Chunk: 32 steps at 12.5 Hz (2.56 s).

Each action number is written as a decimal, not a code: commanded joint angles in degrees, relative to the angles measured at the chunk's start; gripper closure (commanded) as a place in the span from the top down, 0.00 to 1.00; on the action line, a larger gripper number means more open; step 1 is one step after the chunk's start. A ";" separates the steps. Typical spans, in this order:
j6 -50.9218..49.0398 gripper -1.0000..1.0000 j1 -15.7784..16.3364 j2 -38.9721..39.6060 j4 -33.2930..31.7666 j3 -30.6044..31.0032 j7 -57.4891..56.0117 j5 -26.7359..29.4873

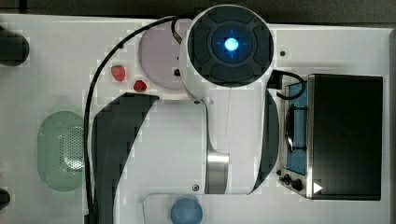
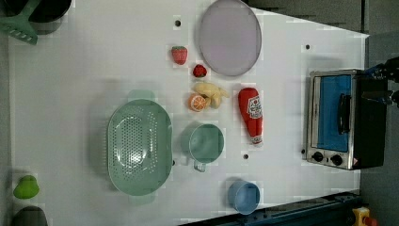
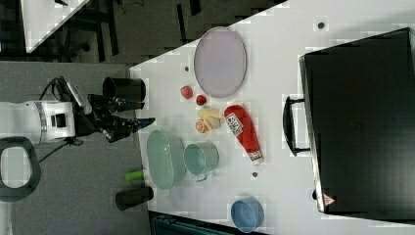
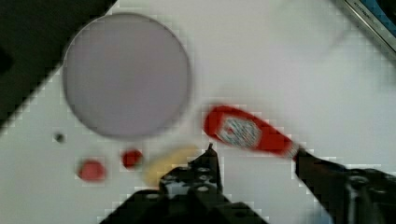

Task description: Pick Ketchup from the table and place it in strainer.

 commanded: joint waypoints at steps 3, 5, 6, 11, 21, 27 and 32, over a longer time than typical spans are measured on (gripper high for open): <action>-9.68 1.00 -5.90 -6.92 0.20 2.32 -0.17 1.81; -8.33 1.00 -5.86 -5.95 -1.03 2.60 -2.68 1.81; -7.50 1.00 -5.77 -5.27 -1.93 2.73 -5.84 1.81; 1.50 1.00 -5.62 -0.79 -8.29 3.27 -34.42 1.81; 31.33 1.00 -5.05 7.04 -26.18 5.22 -66.02 1.78; 40.92 1.00 -4.87 14.47 -29.97 5.50 -64.25 -3.84; 49.54 1.00 -3.84 20.24 -32.18 5.64 -62.84 -3.84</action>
